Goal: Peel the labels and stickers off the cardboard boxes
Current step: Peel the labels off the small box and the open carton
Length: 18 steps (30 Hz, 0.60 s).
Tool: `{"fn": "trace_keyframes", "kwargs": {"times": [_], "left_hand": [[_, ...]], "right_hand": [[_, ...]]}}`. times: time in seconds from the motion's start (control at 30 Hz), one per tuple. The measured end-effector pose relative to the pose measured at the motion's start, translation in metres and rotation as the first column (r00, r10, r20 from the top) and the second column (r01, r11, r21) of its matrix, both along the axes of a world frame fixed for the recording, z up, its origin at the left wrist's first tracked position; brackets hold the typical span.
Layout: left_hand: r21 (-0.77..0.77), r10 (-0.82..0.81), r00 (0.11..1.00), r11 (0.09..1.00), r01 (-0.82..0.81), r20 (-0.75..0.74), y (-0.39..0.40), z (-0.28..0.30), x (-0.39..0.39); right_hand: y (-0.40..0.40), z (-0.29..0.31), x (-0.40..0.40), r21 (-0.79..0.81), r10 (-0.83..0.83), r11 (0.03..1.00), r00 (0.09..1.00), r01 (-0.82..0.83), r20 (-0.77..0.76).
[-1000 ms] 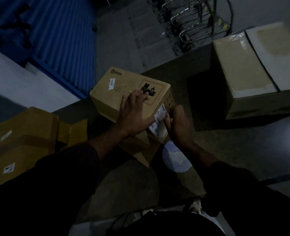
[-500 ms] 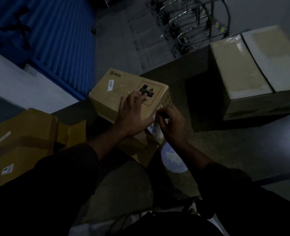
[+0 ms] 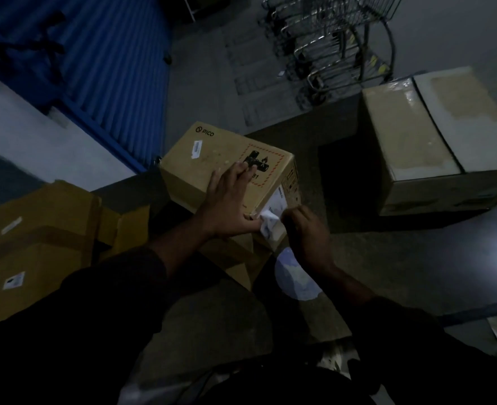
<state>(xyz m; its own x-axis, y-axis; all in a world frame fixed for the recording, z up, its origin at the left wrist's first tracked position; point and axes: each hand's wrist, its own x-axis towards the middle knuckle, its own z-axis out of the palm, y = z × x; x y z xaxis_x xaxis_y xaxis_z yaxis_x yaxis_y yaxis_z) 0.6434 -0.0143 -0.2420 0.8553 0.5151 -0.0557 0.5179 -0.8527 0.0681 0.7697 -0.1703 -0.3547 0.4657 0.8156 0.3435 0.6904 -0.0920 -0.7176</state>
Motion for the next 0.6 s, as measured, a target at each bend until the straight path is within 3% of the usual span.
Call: {"fn": "trace_keyframes", "kwargs": {"times": [0.23,0.33,0.43,0.5,0.6], "left_hand": [[-0.036,-0.005,0.999,0.999,0.003,-0.044,-0.002,0.001,-0.01],[-0.024,0.073,0.997,0.997,-0.073,-0.007,-0.018,-0.004,-0.008],[0.049,0.172,0.966,0.982,-0.185,0.191,-0.046,-0.021,-0.013],[-0.005,0.235,0.909,0.969,-0.249,0.344,-0.057,-0.028,-0.024],[-0.023,0.256,0.869,0.962,-0.272,0.424,-0.054,-0.029,-0.039]], "right_hand": [[-0.035,-0.028,0.019,-0.239,-0.127,0.965,0.989,0.106,-0.078],[-0.033,-0.022,0.016,-0.213,-0.13,0.971,0.988,0.109,-0.086],[-0.023,-0.003,0.01,-0.14,-0.123,0.984,0.985,0.106,-0.123],[-0.015,0.006,0.006,-0.117,-0.114,0.988,0.984,0.098,-0.139],[-0.004,0.017,0.001,-0.126,-0.099,0.988,0.989,0.085,-0.108]]}}
